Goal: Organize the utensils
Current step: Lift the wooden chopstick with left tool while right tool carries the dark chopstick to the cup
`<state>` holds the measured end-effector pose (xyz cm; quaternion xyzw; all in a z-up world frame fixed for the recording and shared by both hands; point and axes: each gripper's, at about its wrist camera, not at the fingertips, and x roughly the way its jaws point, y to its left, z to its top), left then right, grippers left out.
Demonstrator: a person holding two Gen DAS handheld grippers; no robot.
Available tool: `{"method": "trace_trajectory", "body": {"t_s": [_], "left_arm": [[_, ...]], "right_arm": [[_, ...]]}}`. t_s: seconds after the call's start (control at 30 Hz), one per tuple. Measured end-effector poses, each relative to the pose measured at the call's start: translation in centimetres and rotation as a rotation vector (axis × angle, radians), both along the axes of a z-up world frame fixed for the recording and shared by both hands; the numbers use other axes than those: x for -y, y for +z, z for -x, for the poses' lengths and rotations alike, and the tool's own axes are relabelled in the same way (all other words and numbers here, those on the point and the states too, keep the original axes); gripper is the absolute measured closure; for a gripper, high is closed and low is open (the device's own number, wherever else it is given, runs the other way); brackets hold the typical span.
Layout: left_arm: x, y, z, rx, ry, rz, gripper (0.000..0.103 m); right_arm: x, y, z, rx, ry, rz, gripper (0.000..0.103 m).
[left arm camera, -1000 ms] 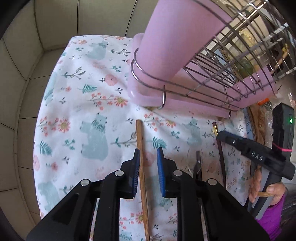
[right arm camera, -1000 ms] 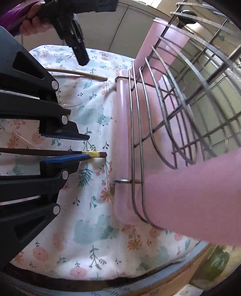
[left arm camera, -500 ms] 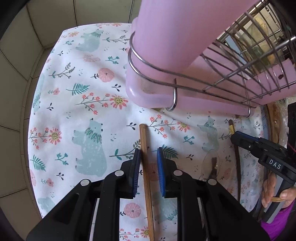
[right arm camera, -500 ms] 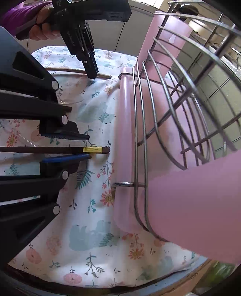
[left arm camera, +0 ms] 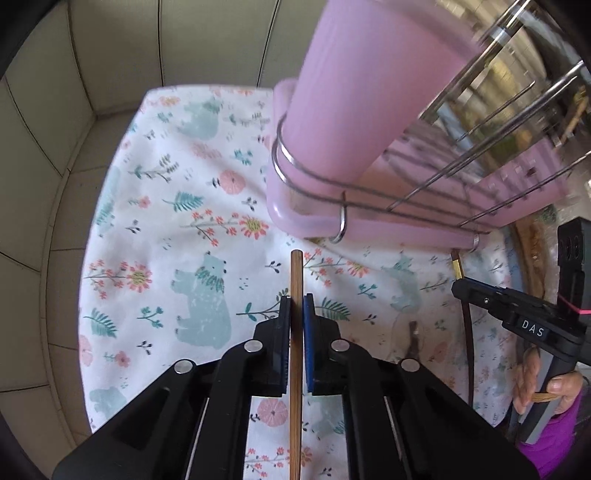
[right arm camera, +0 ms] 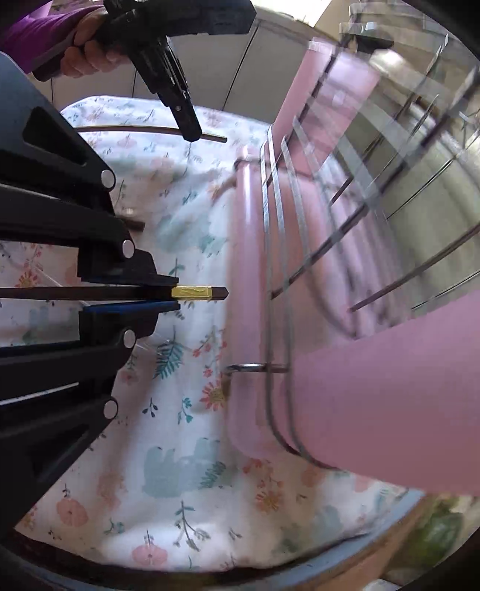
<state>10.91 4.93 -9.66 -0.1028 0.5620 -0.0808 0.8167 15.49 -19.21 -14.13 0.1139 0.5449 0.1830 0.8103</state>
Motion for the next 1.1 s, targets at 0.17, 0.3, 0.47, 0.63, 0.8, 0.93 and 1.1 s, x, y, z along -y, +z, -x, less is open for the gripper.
{"method": "trace_trajectory", "body": {"t_s": [0.17,0.3,0.47,0.63,0.8,0.93,1.1], "left_arm": [[-1.6,3.0,2.1,0.124,0.037,0.052,0.097],[-1.9,5.5,3.5,0.225,0.042,0.059,0.097],[-1.9,9.1,5.3,0.373,0.046,0.06,0.097],[-2.3,12.7,6.9,0.518,0.069,0.077,0.097],[-2.3,16.4,7.7,0.625,0.079,0.099,0.097],[-2.1,20.1,7.6,0.712,0.09,0.114,0.097],[-1.9,24.2,7.2,0.83,0.113,0.153,0.097]], "right_arm": [[0.6,3.7,2.4,0.15,-0.013,-0.027,0.096],[1.5,6.4,4.4,0.255,-0.032,-0.044,0.096],[2.5,9.8,6.9,0.391,-0.071,-0.047,0.097],[3.9,13.6,9.2,0.516,-0.107,-0.065,0.097],[4.6,17.4,10.1,0.618,-0.139,-0.07,0.097],[5.1,21.4,10.6,0.719,-0.17,-0.064,0.097],[6.4,25.8,11.4,0.846,-0.235,-0.05,0.097]]}}
